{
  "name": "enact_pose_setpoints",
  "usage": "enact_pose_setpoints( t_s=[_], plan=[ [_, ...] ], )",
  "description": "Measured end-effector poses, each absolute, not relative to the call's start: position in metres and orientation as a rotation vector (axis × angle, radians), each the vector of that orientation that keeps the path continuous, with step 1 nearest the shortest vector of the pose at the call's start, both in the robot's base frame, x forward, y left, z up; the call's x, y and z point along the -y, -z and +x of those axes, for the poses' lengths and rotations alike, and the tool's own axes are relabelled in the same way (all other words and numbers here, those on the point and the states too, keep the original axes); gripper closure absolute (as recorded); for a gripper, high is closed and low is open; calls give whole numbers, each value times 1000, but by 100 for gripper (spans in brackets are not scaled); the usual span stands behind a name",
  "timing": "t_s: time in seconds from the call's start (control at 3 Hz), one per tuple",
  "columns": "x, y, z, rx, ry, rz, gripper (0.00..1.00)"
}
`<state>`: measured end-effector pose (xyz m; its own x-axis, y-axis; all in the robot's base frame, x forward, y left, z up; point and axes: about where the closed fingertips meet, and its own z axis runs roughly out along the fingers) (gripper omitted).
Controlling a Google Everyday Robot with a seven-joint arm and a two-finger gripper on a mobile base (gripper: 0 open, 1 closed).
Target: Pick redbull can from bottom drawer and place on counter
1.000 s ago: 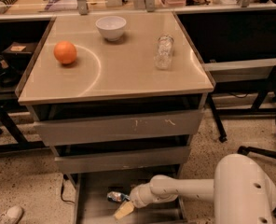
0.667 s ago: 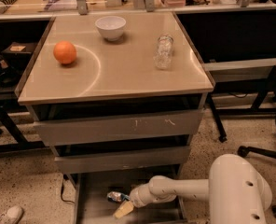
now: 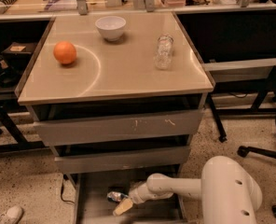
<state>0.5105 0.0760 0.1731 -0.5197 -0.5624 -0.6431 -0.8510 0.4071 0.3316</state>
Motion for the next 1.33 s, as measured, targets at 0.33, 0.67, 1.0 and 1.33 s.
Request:
enact_pose_setpoints(
  t_s=[0.33, 0.67, 1.0, 1.33],
  plan=[
    [-85, -160, 514, -2222, -924, -1226, 0],
    [-88, -147, 515, -2215, -946, -1231, 0],
    [-92, -131, 514, -2243, -948, -1223, 0],
    [-92, -130, 514, -2243, -948, -1223, 19]
  ],
)
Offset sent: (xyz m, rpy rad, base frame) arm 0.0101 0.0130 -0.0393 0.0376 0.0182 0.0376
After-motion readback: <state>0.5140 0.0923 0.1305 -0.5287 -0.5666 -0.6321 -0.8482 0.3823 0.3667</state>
